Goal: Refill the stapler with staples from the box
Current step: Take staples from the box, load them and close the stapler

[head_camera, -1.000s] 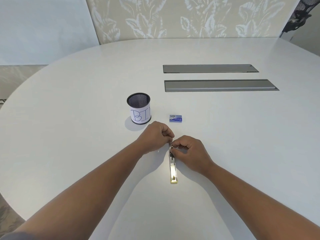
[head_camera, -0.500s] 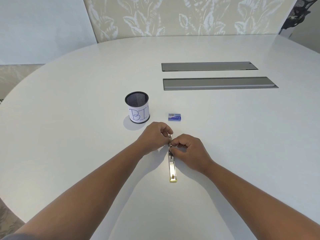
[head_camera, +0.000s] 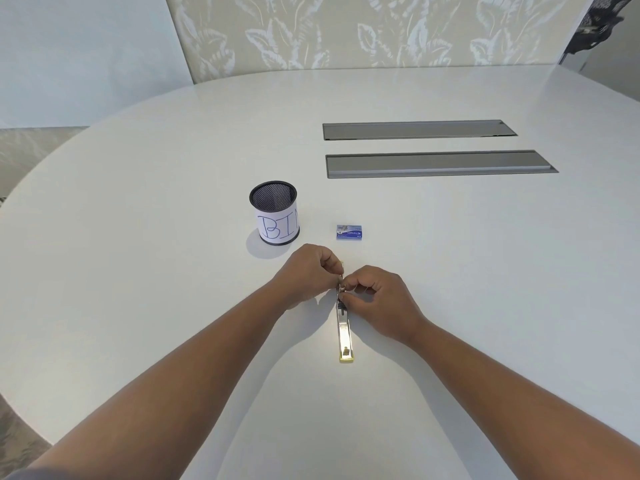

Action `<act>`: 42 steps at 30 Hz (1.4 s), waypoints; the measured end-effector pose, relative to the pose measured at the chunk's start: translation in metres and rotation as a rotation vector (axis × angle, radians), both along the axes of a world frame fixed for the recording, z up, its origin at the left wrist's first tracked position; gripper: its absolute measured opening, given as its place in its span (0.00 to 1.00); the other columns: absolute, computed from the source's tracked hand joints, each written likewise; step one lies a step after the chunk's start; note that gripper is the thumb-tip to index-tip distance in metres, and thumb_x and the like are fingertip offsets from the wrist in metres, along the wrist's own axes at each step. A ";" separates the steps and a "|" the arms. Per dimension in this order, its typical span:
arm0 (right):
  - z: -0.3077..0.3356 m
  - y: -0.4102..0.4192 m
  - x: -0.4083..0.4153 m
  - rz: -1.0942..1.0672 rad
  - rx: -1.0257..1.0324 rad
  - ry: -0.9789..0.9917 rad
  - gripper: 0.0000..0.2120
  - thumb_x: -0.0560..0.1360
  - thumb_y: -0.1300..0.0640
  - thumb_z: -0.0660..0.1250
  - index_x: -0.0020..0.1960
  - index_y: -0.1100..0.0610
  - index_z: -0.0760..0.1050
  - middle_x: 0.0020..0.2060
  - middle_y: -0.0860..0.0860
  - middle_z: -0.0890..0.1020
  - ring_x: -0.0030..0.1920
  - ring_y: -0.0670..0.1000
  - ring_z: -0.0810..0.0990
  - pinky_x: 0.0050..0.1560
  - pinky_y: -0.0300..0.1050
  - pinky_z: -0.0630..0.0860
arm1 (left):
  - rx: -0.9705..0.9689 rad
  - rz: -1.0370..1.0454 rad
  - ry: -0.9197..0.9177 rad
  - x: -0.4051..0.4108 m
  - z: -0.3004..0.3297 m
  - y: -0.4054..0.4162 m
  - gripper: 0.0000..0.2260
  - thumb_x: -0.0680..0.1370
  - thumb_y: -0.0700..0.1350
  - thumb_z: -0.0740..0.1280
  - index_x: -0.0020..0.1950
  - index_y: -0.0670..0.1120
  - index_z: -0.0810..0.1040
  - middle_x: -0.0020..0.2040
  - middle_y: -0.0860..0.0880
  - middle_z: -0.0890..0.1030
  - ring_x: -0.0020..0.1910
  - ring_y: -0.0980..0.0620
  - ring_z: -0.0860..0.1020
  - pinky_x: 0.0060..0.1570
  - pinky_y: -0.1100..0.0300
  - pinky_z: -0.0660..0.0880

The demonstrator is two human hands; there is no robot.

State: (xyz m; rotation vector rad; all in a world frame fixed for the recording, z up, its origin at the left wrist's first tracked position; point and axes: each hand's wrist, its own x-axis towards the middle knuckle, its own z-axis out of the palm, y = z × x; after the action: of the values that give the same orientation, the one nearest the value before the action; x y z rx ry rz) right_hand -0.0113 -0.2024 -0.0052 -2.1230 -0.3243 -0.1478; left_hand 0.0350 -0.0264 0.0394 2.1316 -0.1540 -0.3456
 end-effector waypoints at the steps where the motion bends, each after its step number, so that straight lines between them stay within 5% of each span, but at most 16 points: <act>1: 0.000 0.000 0.000 -0.001 -0.003 0.002 0.05 0.71 0.58 0.75 0.45 0.50 0.83 0.43 0.43 0.84 0.46 0.46 0.81 0.49 0.47 0.78 | -0.022 0.008 0.021 0.000 0.000 0.001 0.09 0.70 0.35 0.74 0.48 0.43 0.82 0.38 0.52 0.80 0.37 0.55 0.77 0.41 0.59 0.76; 7: 0.001 -0.001 0.000 0.001 -0.010 0.016 0.06 0.71 0.59 0.75 0.45 0.49 0.83 0.42 0.42 0.83 0.45 0.46 0.81 0.49 0.46 0.77 | -0.060 -0.021 0.180 0.002 0.005 0.005 0.27 0.68 0.34 0.77 0.64 0.47 0.74 0.46 0.49 0.74 0.40 0.53 0.73 0.42 0.59 0.73; 30: 0.006 0.002 -0.002 -0.025 0.013 0.069 0.06 0.71 0.59 0.76 0.45 0.49 0.83 0.41 0.42 0.83 0.42 0.44 0.79 0.46 0.40 0.76 | -0.077 0.128 0.114 0.003 -0.003 -0.003 0.11 0.71 0.39 0.69 0.52 0.49 0.80 0.41 0.47 0.80 0.37 0.50 0.78 0.39 0.57 0.76; 36: 0.008 0.000 0.000 -0.023 0.106 0.176 0.06 0.71 0.58 0.75 0.43 0.47 0.81 0.36 0.39 0.80 0.35 0.45 0.77 0.42 0.41 0.73 | -0.211 0.131 0.260 0.004 0.004 0.002 0.10 0.77 0.38 0.66 0.57 0.43 0.81 0.40 0.47 0.80 0.35 0.53 0.77 0.37 0.65 0.76; 42: 0.020 0.001 0.003 0.068 0.131 0.198 0.07 0.72 0.60 0.73 0.45 0.48 0.80 0.52 0.51 0.81 0.55 0.53 0.80 0.56 0.55 0.77 | -0.178 0.066 0.226 -0.002 0.005 0.000 0.13 0.75 0.39 0.69 0.58 0.47 0.78 0.42 0.47 0.78 0.37 0.52 0.76 0.40 0.61 0.74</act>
State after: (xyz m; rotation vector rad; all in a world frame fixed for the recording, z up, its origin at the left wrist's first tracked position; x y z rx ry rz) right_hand -0.0079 -0.2016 0.0145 -1.9752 -0.2614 0.0787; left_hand 0.0332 -0.0268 0.0442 1.9026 0.0165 -0.5120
